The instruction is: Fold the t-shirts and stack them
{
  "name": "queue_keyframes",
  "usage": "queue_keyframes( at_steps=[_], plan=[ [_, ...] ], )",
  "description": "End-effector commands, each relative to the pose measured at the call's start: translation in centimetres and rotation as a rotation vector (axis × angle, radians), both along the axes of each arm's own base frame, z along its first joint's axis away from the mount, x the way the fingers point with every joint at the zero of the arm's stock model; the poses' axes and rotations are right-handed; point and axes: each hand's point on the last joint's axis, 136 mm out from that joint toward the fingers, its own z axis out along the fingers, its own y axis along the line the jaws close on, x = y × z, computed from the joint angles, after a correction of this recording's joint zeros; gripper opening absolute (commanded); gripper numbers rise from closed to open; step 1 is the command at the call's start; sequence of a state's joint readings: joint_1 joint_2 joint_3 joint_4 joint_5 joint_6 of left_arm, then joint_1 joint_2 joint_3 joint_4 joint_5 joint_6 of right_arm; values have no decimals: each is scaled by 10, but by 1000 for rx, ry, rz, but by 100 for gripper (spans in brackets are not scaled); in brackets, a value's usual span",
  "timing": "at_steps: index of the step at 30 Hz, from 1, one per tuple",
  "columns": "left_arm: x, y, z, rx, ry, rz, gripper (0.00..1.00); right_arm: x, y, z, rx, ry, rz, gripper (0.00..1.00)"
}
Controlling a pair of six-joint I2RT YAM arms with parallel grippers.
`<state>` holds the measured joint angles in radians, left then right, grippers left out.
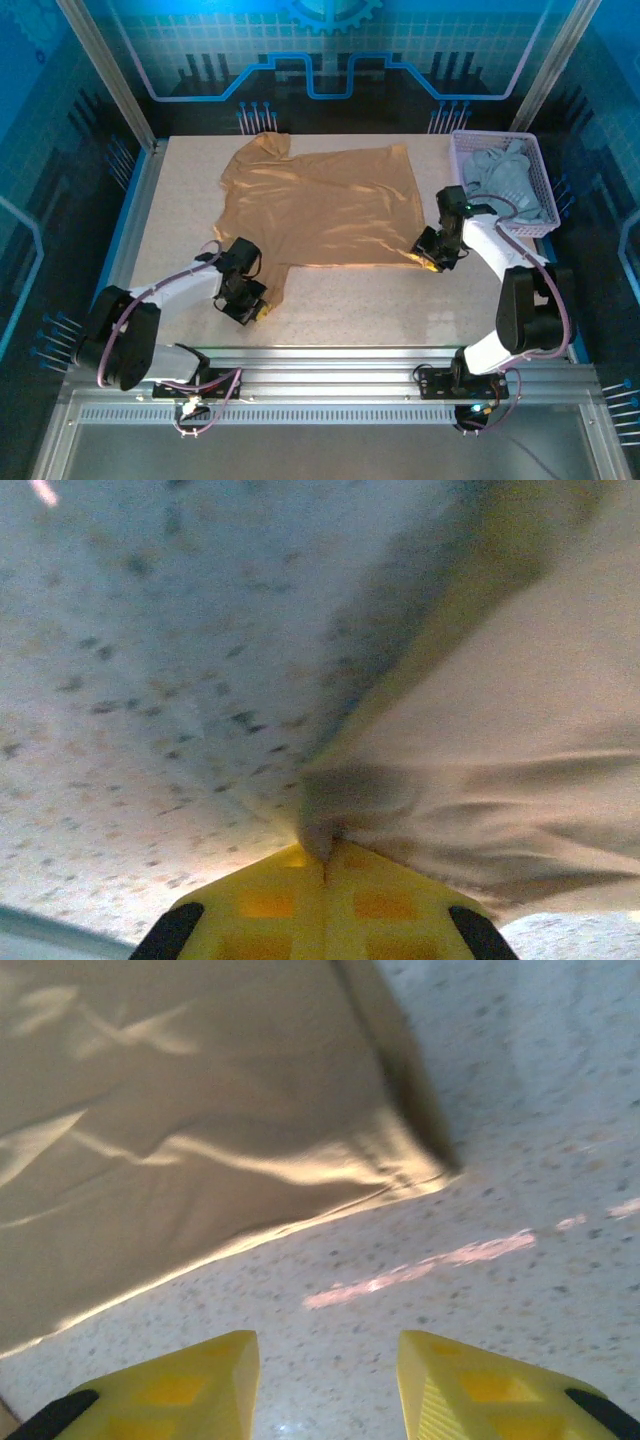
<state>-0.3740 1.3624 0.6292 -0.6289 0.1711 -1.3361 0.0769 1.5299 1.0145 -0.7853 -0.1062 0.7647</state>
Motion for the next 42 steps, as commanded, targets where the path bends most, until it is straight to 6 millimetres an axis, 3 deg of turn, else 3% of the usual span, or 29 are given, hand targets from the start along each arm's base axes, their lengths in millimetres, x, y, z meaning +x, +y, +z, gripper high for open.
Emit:
queue_keyframes(
  at_steps=[1,7,16,22,25,29,33,35,37,40,42],
  plan=[
    [21,11,10,77,-101,4,0,5,-19,-10,-59,-5,-19,43],
    [8,16,13,85,-90,-6,0,11,-27,-34,-62,64,-45,42],
    [10,17,19,96,-94,-22,0,20,-28,-57,-66,121,-62,33],
    [7,22,26,120,-95,-38,0,24,-28,-59,-67,110,-52,11],
    [-2,25,30,120,-85,-48,0,21,-23,-48,-77,93,-23,0],
    [-30,31,39,109,-35,-62,0,-6,-15,-28,-98,117,28,0],
    [-63,36,49,82,6,-55,0,-50,-7,-23,-82,186,55,0],
    [-68,41,59,80,-34,-42,0,-65,-4,-22,-74,197,69,0],
    [-62,42,70,72,-110,-37,0,-72,-2,-21,-68,199,76,0],
    [-38,39,88,63,-240,-35,0,-68,-2,-19,-67,187,73,0],
    [-12,35,100,70,-338,-49,0,-59,2,-15,-53,182,74,0]
  ],
)
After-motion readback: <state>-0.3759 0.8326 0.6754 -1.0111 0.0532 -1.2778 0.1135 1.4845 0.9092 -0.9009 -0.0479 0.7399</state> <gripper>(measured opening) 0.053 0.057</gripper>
